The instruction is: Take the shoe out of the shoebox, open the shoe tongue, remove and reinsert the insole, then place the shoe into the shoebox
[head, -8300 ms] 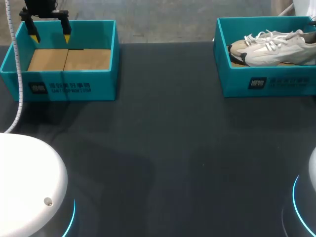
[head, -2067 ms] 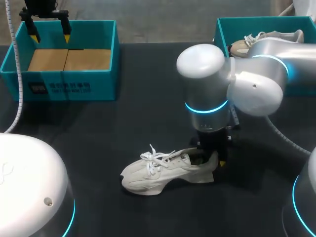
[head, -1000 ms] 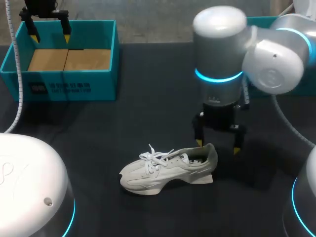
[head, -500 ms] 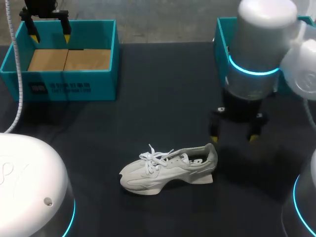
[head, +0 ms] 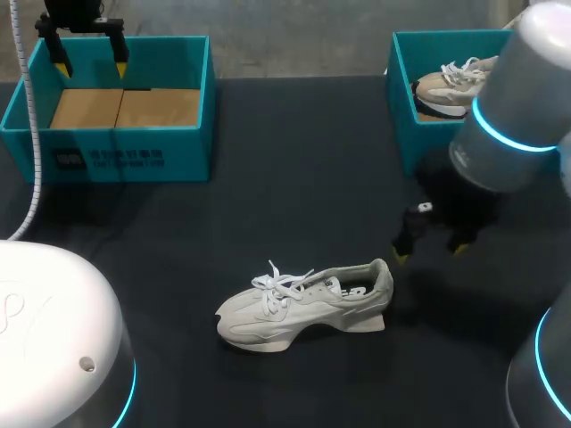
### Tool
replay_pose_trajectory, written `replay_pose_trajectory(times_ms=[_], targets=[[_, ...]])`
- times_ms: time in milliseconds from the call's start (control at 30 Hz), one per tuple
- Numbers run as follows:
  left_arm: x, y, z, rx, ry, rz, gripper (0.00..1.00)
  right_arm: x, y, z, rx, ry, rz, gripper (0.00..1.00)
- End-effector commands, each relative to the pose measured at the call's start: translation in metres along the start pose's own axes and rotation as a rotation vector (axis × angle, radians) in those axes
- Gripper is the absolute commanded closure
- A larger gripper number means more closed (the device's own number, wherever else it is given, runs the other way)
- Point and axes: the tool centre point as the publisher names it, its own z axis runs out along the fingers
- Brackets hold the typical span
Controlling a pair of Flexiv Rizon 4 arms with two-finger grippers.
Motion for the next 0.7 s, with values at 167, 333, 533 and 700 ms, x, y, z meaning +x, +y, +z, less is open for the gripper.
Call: replay_pose_trajectory(times_ms=[167,333,533,700], targets=[[0.000,0.000,0.000,0.000,0.000,0.000,0.00,-0.043,-0.015,-0.014,-0.297,0.510,-0.361,0.00],[0.000,0.000,0.000,0.000,0.000,0.000,0.00,-0.051,-0.021,-0.003,-0.296,0.635,-0.640,0.00],[0.000,0.000,0.000,0.000,0.000,0.000,0.00,-0.051,-0.021,-0.003,-0.296,0.635,-0.640,0.00],[0.000,0.000,0.000,0.000,0.000,0.000,0.00,-0.051,-0.021,-0.003,-0.296,0.635,-0.640,0.00]])
